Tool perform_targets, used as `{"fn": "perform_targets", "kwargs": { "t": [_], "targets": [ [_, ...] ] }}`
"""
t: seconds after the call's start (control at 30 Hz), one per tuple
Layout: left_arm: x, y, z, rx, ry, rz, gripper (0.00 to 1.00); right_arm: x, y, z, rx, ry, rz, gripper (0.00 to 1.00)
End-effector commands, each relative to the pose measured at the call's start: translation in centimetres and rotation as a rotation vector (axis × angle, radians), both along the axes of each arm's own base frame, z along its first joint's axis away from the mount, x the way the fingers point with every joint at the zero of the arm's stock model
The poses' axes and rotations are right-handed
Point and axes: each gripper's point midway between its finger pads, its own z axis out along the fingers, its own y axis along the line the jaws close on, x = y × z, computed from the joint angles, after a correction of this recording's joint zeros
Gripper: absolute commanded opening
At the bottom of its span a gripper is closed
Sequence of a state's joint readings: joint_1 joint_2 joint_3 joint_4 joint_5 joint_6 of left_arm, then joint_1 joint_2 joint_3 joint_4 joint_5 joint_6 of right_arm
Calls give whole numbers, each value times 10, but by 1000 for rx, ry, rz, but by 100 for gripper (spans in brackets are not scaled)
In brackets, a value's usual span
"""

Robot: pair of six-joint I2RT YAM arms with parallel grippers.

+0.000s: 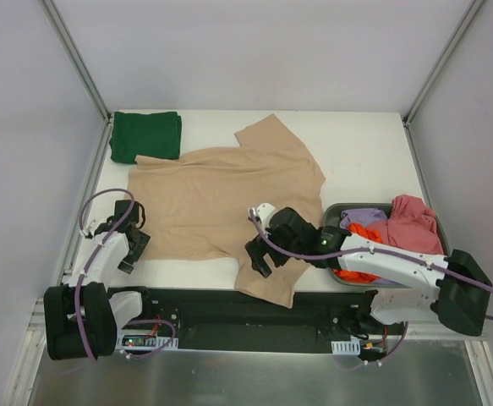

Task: Fold and stack the t-shirts
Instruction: Grap the side of the flattened tshirt closest away from the robot with both arms

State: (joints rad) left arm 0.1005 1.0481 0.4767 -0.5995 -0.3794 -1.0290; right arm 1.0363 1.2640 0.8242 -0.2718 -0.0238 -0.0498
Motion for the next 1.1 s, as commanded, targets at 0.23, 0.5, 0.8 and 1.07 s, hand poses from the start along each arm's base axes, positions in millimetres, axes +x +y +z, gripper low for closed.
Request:
{"fn": "perform_targets", "kwargs": {
  "t": [0.23,0.5,0.8,1.07],
  "targets": [
    [15,-2,-6,-31,39,-23,0,-117,-1,-27,-195,21,418,87],
    [18,-3,-1,-35,8,-43,0,-107,-39,-55,-401,-4,292,71],
    [21,-5,4,-43,-21,-56,0,-102,-30,-84,-475,9,265,56],
    [24,-6,8,-46,-32,-74,0,-59,-44,-82,-520,-86,28,23]
  ]
}}
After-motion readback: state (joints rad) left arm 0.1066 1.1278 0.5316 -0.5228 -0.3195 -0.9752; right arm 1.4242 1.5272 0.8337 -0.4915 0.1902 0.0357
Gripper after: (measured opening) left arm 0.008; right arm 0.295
